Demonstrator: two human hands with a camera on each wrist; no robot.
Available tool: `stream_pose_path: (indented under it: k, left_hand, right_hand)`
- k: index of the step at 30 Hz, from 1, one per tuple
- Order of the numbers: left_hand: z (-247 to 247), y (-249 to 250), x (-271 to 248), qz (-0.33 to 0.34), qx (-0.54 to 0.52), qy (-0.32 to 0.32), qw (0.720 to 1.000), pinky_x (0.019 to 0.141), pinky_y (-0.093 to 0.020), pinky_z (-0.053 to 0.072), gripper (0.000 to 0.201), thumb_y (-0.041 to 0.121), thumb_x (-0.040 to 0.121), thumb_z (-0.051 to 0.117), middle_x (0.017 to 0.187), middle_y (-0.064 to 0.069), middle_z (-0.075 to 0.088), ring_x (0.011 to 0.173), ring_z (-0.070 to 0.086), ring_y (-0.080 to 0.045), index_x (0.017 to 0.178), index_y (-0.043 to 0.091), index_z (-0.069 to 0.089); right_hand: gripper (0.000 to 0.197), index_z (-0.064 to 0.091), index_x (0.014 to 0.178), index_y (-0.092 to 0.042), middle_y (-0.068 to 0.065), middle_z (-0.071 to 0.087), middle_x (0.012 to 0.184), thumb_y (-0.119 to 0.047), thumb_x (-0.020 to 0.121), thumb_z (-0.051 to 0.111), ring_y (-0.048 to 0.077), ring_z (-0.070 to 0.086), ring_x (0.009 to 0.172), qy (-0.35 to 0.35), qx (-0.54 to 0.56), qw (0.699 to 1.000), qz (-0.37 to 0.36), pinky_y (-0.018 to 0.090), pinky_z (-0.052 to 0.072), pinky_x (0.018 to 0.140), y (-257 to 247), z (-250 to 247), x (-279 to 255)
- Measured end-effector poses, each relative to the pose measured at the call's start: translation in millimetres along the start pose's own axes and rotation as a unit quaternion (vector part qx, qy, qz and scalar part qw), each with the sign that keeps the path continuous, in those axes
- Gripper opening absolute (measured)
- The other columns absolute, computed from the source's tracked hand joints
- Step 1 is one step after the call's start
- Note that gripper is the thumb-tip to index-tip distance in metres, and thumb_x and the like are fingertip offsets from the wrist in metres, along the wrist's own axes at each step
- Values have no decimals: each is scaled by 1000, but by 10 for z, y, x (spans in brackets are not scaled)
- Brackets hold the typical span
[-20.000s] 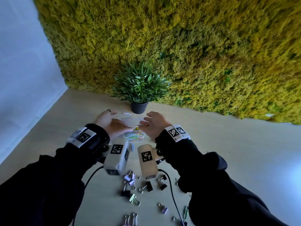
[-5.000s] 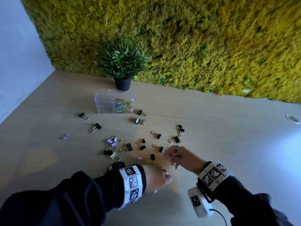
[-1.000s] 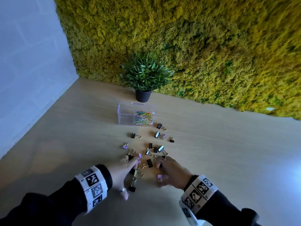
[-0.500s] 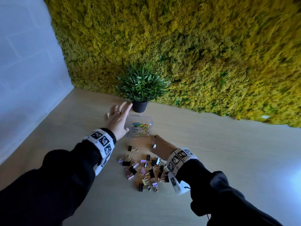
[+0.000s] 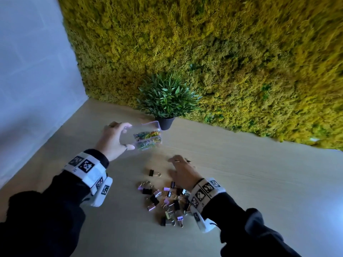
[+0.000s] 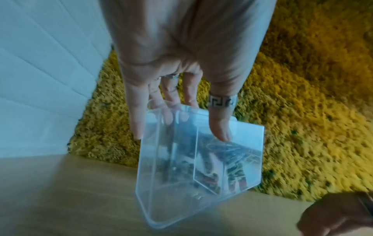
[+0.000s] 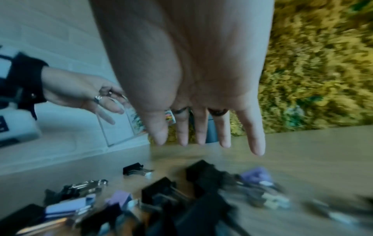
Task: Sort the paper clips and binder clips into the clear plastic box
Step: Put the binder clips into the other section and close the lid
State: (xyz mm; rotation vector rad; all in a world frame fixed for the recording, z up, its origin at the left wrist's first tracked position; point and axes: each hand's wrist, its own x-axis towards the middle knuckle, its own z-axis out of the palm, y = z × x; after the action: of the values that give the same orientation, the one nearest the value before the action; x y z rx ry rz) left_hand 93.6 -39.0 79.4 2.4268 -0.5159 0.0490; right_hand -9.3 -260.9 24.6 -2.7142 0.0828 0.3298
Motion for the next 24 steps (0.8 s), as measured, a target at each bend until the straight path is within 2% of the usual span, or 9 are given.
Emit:
stream_pose_path:
  k: [3, 8, 10, 12, 13, 15, 17, 22, 24]
  left_hand:
    - [-128, -90, 49, -21, 4, 29, 999, 91, -39, 42, 66, 16, 63, 82, 109, -14, 57, 105, 52, -32, 121, 13, 53]
    - [-159, -111, 99, -30, 6, 24, 999, 93, -41, 43, 67, 17, 62, 83, 109, -14, 57, 106, 51, -32, 122, 14, 53]
    - [-42, -36, 93, -17, -2, 1, 1000, 94, -42, 44, 66, 17, 61, 83, 108, -13, 56, 105, 51, -31, 121, 14, 54]
    - [142, 72, 110, -1, -1, -40, 999, 93, -40, 44, 64, 16, 62, 83, 107, -12, 56, 104, 51, -29, 120, 13, 55]
    - [240, 129, 129, 10, 4, -60, 998, 93, -39, 43, 64, 17, 62, 83, 107, -11, 57, 103, 51, -28, 119, 13, 55]
    - [404, 231, 178, 27, 13, -86, 996, 92, -35, 41, 65, 18, 61, 83, 108, -10, 59, 101, 51, -26, 120, 13, 55]
    - [514, 299, 231, 31, 11, -104, 994, 91, -32, 39, 65, 19, 61, 83, 109, -8, 59, 103, 52, -25, 120, 14, 55]
    - [612, 406, 279, 39, -4, -135, 990, 86, -24, 34, 65, 17, 66, 80, 118, -7, 55, 100, 48, -15, 124, 16, 53]
    - [590, 408, 229, 55, 3, -129, 990, 94, -27, 33, 66, 23, 71, 77, 128, -8, 48, 112, 45, -20, 131, 18, 47]
  right_hand:
    - [60, 18, 147, -26, -6, 4, 157, -42, 94, 41, 23, 0, 146, -113, -92, 984, -100, 55, 19, 114, -326, 148, 114]
    - [63, 17, 147, -14, 0, 9, 158, -43, 95, 37, 16, 5, 146, -146, -182, 959, -159, 45, 19, 116, -359, 226, -24]
    - [52, 29, 143, -10, 3, 27, 152, -34, 98, 37, 14, 26, 139, -167, -98, 965, -175, 37, 28, 111, -260, 107, -149]
    - [35, 53, 124, -7, 4, 60, 113, -24, 97, 39, 7, 61, 96, -122, 79, 977, -153, 26, 45, 85, -129, -41, -284]
    - [31, 57, 119, -10, -1, 64, 102, -22, 97, 40, 3, 63, 81, -78, 136, 980, -118, 20, 47, 76, -41, -113, -348]
    - [29, 58, 120, -11, -3, 65, 111, -18, 97, 41, 6, 62, 93, 22, 174, 982, -62, 17, 46, 84, 166, -232, -429]
    - [27, 58, 118, -6, -4, 60, 113, -13, 96, 43, 7, 57, 104, 71, 193, 978, -26, 23, 46, 94, 381, -302, -478]
    - [32, 51, 125, -12, 4, 55, 129, -23, 95, 46, 18, 54, 118, 22, 107, 993, 53, 22, 37, 95, 662, -280, -542]
    - [37, 46, 130, -13, 6, 52, 132, -25, 94, 48, 19, 51, 120, 1, 103, 993, 58, 21, 36, 95, 666, -246, -559]
